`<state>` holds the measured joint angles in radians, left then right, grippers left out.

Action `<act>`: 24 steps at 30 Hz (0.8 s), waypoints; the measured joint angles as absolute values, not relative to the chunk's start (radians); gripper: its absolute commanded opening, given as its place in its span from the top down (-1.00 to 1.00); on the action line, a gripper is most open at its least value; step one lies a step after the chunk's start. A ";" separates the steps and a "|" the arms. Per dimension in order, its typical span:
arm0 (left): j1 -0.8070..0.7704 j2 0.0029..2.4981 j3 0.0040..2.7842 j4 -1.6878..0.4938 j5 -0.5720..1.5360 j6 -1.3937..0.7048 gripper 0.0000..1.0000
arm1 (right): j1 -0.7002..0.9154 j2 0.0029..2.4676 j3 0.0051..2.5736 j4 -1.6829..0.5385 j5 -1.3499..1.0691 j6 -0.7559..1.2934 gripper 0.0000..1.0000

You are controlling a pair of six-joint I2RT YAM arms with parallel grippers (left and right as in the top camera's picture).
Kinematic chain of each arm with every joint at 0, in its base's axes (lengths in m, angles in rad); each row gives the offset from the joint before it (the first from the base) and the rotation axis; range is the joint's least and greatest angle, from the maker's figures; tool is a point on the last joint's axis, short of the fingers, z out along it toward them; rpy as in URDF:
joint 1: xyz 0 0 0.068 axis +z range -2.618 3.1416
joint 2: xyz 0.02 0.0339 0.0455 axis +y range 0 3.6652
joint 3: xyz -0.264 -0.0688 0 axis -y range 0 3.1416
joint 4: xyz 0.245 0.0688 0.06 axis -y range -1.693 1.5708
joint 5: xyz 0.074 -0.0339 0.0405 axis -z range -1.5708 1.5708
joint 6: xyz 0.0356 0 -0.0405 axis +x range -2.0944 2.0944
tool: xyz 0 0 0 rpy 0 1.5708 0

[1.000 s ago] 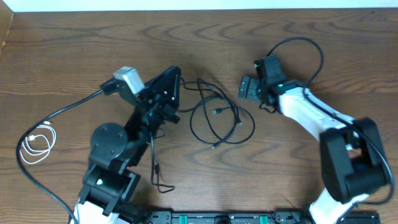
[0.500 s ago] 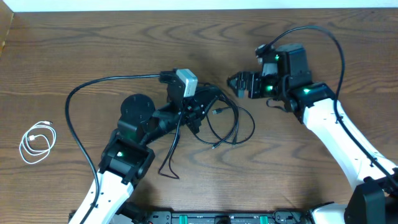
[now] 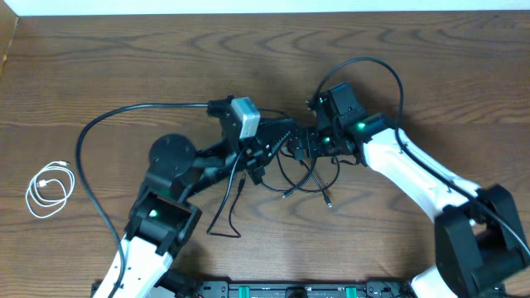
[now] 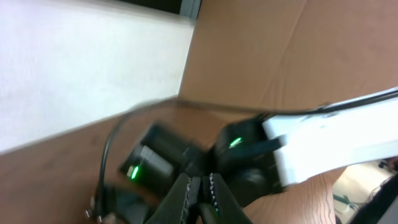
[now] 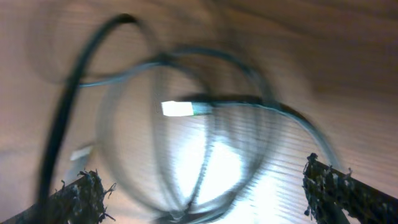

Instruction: Untangle cables

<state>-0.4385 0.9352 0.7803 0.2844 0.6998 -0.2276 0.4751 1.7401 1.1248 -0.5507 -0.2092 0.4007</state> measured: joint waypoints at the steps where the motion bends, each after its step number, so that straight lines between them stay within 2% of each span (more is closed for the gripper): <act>1: -0.439 0.915 0.780 0.291 0.691 -0.228 0.85 | 0.471 1.755 1.125 -0.557 -0.181 0.413 -0.98; 6: -0.439 0.806 0.780 0.296 0.518 -0.228 0.85 | 0.446 1.793 1.124 -0.561 -0.094 0.449 -0.99; 12: -0.439 0.728 0.780 0.276 0.076 -0.228 0.85 | 0.428 1.793 1.125 -0.641 0.032 0.534 -0.99; 16: -0.439 0.726 0.781 0.161 -0.176 -0.255 0.85 | 0.406 1.793 1.125 -0.695 0.110 0.607 -0.98; 24: -0.439 0.812 0.780 -0.084 -0.387 -0.358 0.85 | 0.320 1.793 1.125 -0.788 0.205 0.663 -0.98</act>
<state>-0.4393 0.8120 0.7803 -0.0841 -0.3870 -0.3584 0.3199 1.7931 1.1248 -0.7879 0.2047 0.6632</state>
